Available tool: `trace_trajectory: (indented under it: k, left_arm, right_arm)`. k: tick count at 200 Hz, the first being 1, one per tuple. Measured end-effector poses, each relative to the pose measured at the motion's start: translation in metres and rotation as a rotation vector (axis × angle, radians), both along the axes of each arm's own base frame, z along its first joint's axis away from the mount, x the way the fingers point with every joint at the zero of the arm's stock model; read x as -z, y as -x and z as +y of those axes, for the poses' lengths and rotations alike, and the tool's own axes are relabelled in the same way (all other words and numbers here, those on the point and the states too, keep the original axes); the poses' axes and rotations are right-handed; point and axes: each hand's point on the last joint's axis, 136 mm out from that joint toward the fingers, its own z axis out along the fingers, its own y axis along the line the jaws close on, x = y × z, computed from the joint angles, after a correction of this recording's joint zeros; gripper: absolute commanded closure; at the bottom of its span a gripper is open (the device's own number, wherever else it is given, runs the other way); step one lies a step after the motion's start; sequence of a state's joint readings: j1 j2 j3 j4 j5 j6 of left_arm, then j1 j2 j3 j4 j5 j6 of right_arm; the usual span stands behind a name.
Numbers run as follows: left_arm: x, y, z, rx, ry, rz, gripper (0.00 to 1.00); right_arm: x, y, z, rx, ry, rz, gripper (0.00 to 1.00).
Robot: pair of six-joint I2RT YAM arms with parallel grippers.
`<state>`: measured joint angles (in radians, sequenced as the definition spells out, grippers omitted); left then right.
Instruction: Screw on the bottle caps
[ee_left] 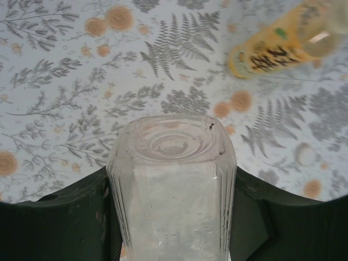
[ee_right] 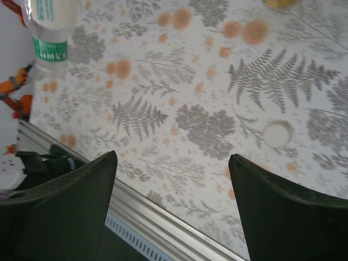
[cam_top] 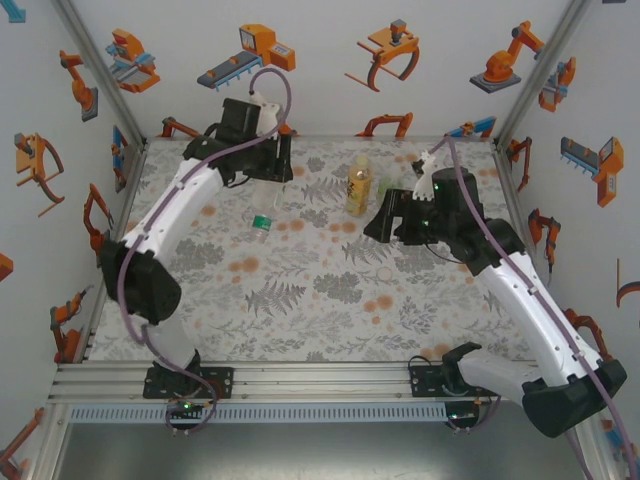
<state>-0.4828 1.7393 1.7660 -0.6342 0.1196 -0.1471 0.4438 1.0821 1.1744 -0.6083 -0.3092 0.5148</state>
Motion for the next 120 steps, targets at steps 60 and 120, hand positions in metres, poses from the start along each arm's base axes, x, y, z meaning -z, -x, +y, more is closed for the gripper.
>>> trace_trajectory:
  k: [60, 120]
  left_arm:
    - [-0.103, 0.096, -0.012, 0.183, 0.383, -0.193, 0.52]
    - [-0.201, 0.158, -0.023, 0.398, 0.741, -0.344, 0.52]
  right_arm:
    - [-0.046, -0.001, 0.060, -0.137, -0.340, -0.144, 0.26]
    - [-0.137, 0.030, 0.112, -0.362, -0.632, -0.459, 0.14]
